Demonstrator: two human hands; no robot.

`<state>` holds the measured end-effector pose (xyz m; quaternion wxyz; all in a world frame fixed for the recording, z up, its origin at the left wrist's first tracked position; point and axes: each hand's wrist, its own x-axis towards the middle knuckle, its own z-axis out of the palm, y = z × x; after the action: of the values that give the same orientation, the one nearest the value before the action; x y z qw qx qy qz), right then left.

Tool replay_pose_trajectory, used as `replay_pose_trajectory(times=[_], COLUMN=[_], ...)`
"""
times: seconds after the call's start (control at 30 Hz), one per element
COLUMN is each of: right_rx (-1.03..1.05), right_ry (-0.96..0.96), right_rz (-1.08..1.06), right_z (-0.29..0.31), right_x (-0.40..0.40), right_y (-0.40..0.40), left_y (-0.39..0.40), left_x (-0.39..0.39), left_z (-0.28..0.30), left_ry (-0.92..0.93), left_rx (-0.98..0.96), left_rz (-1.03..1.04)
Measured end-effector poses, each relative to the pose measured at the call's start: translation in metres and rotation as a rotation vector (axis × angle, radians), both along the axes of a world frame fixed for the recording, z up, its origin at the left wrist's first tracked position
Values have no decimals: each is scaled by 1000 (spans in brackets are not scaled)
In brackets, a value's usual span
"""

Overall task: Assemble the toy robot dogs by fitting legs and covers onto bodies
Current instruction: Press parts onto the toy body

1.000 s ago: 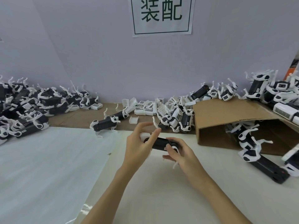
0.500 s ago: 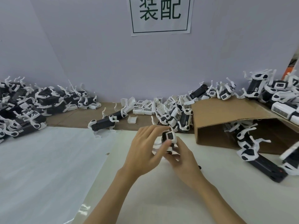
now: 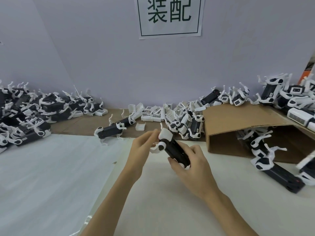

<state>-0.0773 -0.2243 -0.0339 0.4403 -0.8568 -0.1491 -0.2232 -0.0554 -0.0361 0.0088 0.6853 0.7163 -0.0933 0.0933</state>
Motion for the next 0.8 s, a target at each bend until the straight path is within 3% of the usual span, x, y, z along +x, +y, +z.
replay_pose_trajectory(times=[0.13, 0.27, 0.33, 0.53, 0.7, 0.8], right_rx=[-219, -303, -243, -89, 188, 204], right_ry=[-58, -47, -39, 67, 307, 326], right_rz=[-45, -110, -76, 56, 10, 49], right_z=[8, 10, 10, 11, 11, 10], right_x=[-4, -6, -8, -9, -1, -2], right_y=[-4, 2, 4, 13, 8, 3], left_y=[6, -12, -20, -9, -1, -12], left_x=[3, -1, -1, 3, 8, 8], left_z=[-4, -19, -20, -13, -8, -18], left_ry=[32, -184, -186, 189, 380, 302], left_rx=[-55, 218, 233, -204, 4, 90], left_rz=[52, 216, 346, 405, 97, 148])
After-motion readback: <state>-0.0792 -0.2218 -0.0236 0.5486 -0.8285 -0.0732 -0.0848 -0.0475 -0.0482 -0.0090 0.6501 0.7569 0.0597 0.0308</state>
